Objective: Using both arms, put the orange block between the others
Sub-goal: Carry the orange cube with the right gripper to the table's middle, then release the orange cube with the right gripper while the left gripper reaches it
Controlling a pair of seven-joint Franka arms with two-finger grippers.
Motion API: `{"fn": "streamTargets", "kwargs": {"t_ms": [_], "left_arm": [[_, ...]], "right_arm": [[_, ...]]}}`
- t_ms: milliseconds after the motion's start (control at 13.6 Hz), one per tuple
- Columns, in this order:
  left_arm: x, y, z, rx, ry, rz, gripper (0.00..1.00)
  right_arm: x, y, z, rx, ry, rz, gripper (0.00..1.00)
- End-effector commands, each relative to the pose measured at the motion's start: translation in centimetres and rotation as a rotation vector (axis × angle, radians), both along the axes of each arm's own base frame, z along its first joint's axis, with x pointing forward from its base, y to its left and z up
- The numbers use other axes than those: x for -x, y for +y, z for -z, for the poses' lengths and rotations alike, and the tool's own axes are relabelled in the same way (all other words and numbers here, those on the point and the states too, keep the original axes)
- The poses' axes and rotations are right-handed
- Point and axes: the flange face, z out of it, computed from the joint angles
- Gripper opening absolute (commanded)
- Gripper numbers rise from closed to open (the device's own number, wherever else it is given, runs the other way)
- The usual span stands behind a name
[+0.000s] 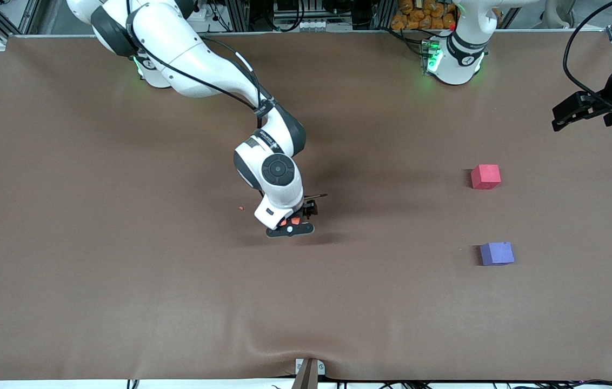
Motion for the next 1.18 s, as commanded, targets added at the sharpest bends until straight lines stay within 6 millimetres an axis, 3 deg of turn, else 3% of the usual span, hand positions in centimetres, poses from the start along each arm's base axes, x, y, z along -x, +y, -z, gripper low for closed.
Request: {"fn": "streamTargets", "kwargs": {"t_ms": [0,147,220,367,514,588,735,808,955,1102], "left_arm": [[-0.5,-0.2,-0.3,-0.007,-0.015,0.010,1.00],[-1.7,-1.1,1.0,-0.004,-0.017,0.012,1.00],[-2.3,-1.9,1.7,0.004,-0.017,0.022,1.00],[-3.8,-5.7,4.2,0.021,-0.002,0.009,1.00],[-5.2,-10.1,6.3,0.023,-0.007,-0.030,1.00],[-5.5,-11.2,7.0,0.024,-0.011,-0.042,1.00],[-6.0,-13.7,8.4,0.032,-0.025,-0.053,1.00],[-6.4,-16.1,9.6,0.036,-0.033,-0.059,1.00],[-7.3,-22.8,12.6,0.047,-0.045,-0.097,1.00],[-7.8,-30.1,15.9,0.068,-0.068,-0.164,1.00]], "right_arm": [[-3.0,-4.2,-7.2,0.012,-0.059,0.066,1.00],[-4.5,-10.0,-11.3,0.060,-0.005,0.149,1.00],[-5.4,-13.9,-13.4,0.067,0.003,0.190,1.00],[-6.1,-20.8,-16.7,0.072,0.004,0.151,1.00],[-5.0,-27.1,-19.7,0.077,0.015,0.156,1.00],[-4.4,-30.6,-21.2,0.083,0.026,0.187,1.00],[-2.0,-34.6,-25.9,0.099,0.058,0.140,1.00],[-0.8,-37.0,-28.0,0.109,0.090,0.147,1.00],[1.6,-39.9,-32.7,0.109,0.095,0.149,1.00],[3.8,-40.8,-36.2,0.106,0.106,0.148,1.00]]}}
